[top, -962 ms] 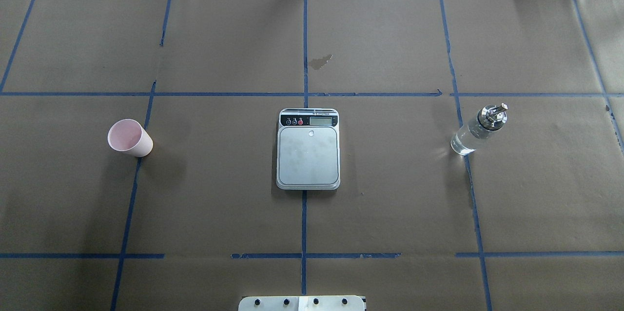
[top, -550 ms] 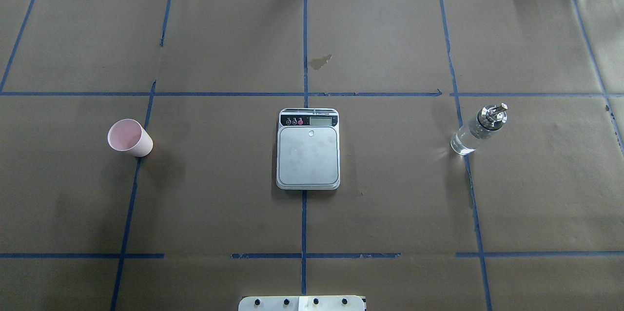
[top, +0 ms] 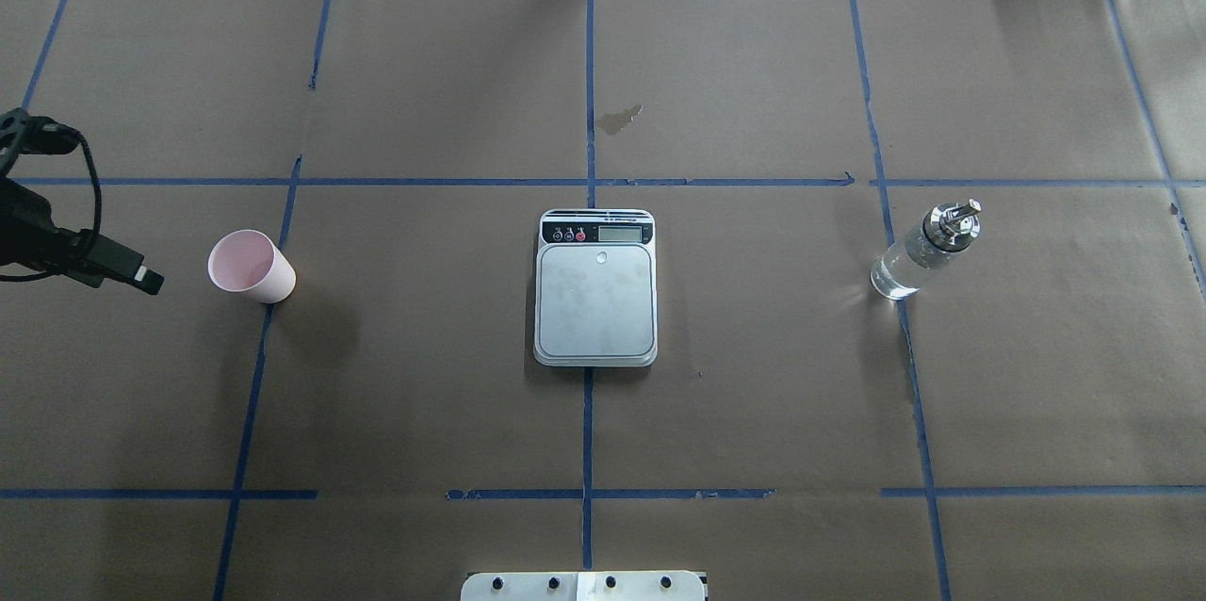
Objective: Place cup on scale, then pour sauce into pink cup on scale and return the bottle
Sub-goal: 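Lower the left gripper to the pink cup and grasp its side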
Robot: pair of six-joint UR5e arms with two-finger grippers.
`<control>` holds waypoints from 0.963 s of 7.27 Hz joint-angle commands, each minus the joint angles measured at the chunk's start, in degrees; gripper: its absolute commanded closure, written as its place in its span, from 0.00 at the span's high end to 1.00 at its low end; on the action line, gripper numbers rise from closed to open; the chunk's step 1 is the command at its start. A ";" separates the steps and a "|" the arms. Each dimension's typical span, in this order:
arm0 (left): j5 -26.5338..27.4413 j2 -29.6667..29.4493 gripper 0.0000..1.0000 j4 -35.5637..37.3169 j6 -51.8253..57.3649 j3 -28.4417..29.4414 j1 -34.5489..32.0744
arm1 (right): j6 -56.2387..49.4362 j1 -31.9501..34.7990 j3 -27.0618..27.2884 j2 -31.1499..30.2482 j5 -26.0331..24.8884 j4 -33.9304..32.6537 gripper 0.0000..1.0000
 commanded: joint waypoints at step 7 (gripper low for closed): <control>6.99 -6.69 1.00 -0.10 -11.93 5.66 4.41 | 0.11 -0.09 0.33 -1.31 3.29 7.51 1.00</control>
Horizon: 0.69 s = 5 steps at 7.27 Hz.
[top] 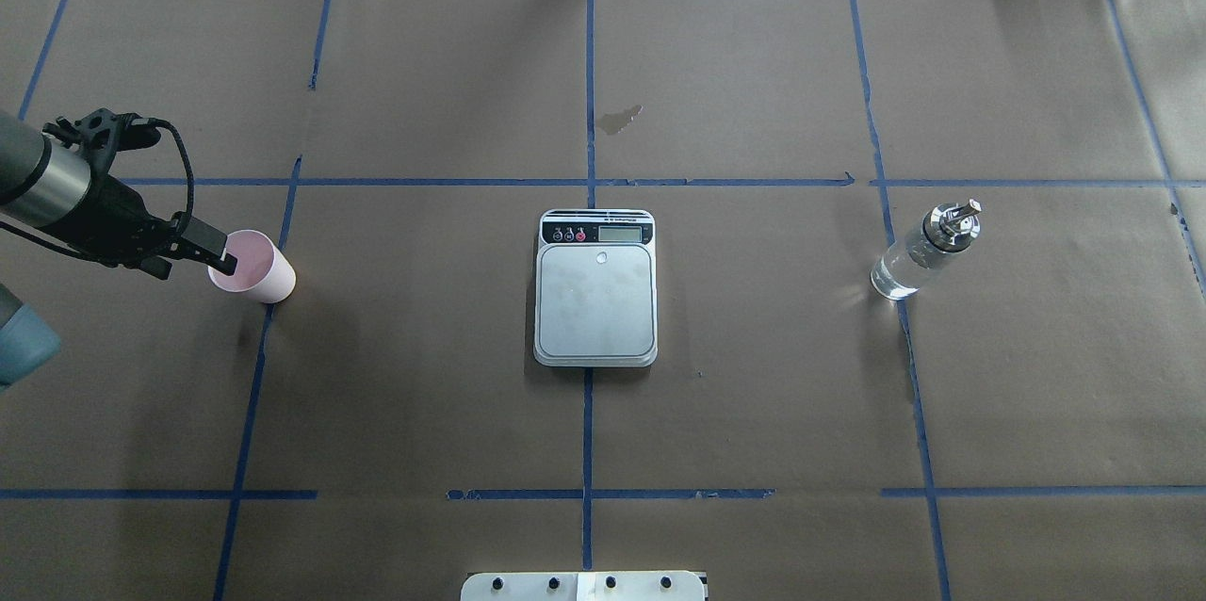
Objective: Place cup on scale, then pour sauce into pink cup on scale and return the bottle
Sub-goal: 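Lower the left gripper to the pink cup and grasp its side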
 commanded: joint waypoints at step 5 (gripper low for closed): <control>2.42 -1.59 1.00 -0.17 -0.20 1.96 2.48 | -0.44 0.06 0.09 -0.99 -0.58 2.48 1.00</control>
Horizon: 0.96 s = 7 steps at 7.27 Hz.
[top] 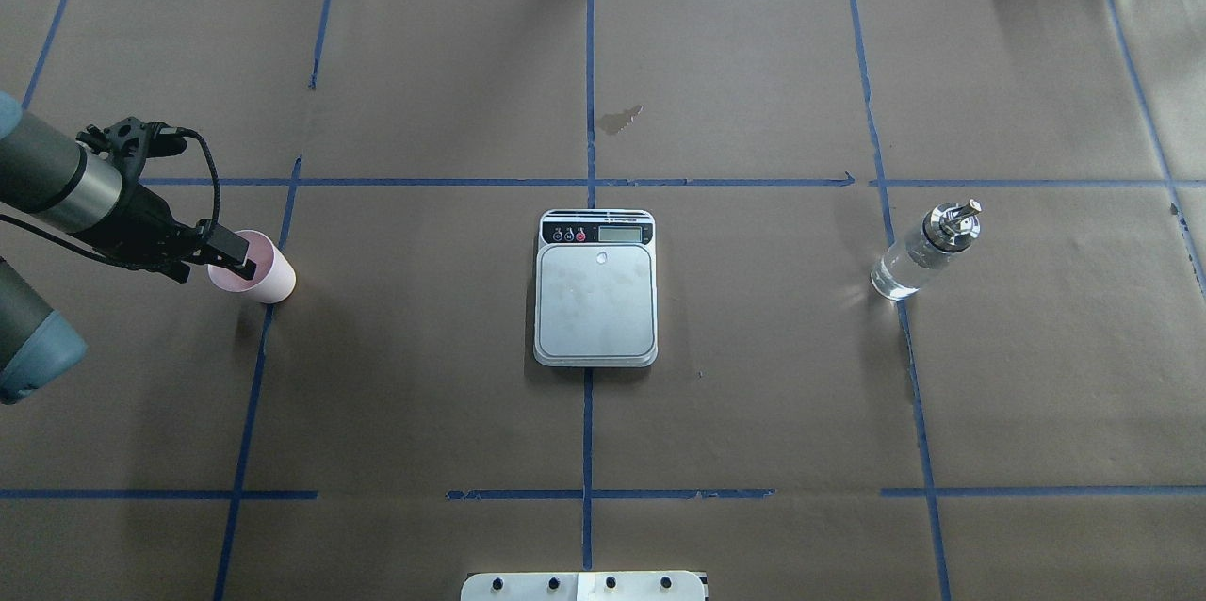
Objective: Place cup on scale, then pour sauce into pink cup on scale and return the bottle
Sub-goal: 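Lower the left gripper to the pink cup and grasp its side, then carry the pink cup with the left gripper onto the scale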
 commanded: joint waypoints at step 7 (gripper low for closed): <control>1.93 -5.29 0.00 10.73 -0.35 -4.17 0.00 | 0.35 0.00 0.30 -0.03 0.01 0.01 1.00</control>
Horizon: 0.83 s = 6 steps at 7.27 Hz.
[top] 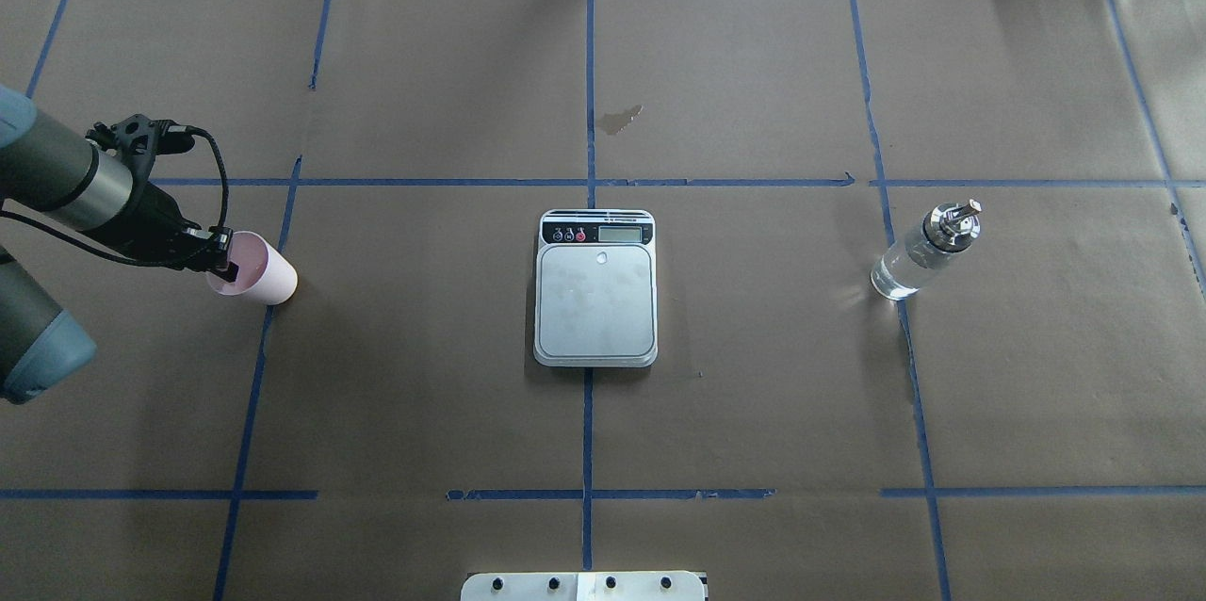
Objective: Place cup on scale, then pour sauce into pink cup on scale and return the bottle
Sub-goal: 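Carry the pink cup with the left gripper onto the scale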
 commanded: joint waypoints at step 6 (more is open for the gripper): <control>13.33 -34.88 0.00 18.56 -26.01 5.12 15.46 | 0.37 -0.09 1.94 0.00 -0.35 0.00 1.00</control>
